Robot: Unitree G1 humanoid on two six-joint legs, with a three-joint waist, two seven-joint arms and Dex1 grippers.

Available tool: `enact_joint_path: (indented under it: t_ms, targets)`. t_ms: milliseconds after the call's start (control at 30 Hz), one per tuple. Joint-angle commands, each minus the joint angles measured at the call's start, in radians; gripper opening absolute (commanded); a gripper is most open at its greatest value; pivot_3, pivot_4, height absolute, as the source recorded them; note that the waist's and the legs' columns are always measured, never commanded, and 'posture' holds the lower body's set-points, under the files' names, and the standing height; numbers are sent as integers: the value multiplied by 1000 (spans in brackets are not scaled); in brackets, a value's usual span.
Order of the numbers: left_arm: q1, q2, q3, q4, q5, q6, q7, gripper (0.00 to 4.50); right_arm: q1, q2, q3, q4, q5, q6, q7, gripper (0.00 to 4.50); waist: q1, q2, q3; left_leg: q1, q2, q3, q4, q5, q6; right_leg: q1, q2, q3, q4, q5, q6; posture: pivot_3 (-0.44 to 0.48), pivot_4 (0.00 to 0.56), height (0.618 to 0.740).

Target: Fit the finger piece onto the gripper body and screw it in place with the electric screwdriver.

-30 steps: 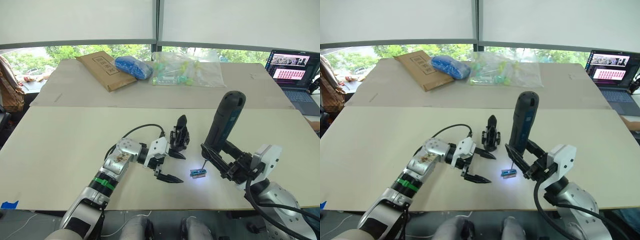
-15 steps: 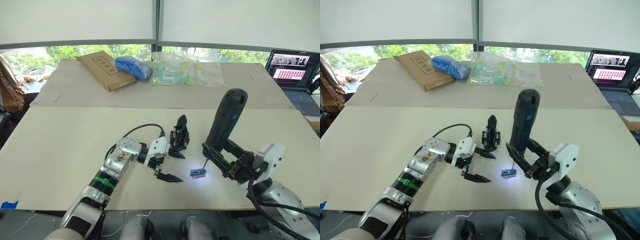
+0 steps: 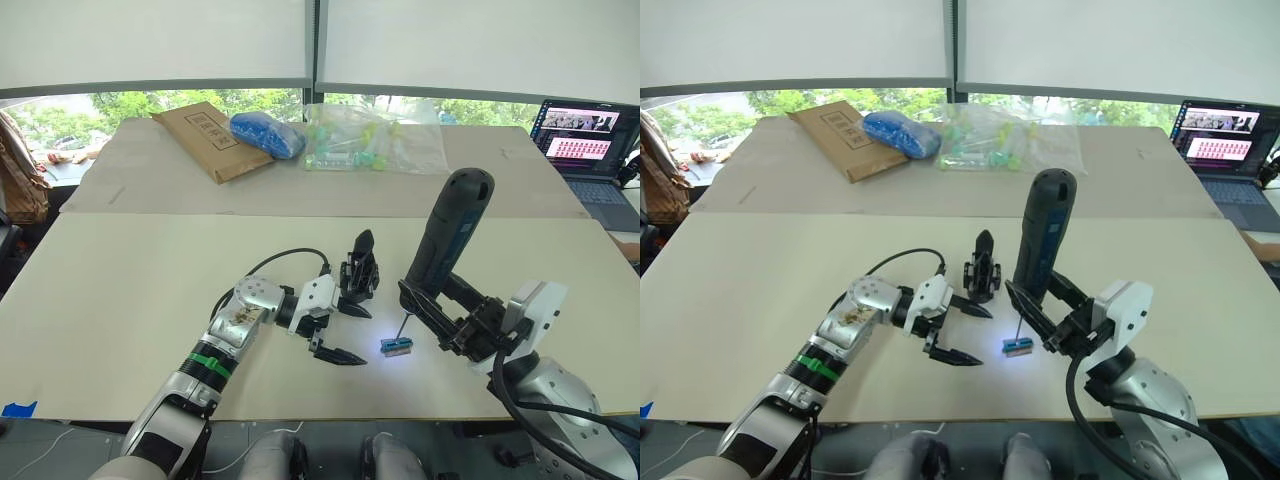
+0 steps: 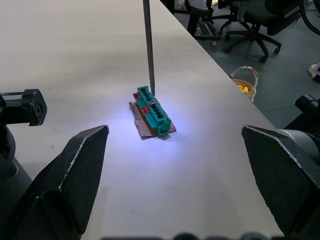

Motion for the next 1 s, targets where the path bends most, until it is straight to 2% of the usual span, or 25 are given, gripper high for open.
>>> enact_joint_path:
  t_ms: [33, 1000]
  targets:
    - [-21, -6, -2, -18, -3, -5, 0, 4500, -23, -8, -10, -67, 15, 0, -16, 1903, 1, 0, 0, 0, 0, 0, 0, 0, 0, 0, 0, 0, 0, 0, 0, 0, 150, 732]
    - [-32, -8, -2, -6, -3, -11, 2, 4500, -1, -8, -13, -42, 0, -7, 6, 1903, 1, 0, 0, 0, 0, 0, 0, 0, 0, 0, 0, 0, 0, 0, 0, 0, 150, 732]
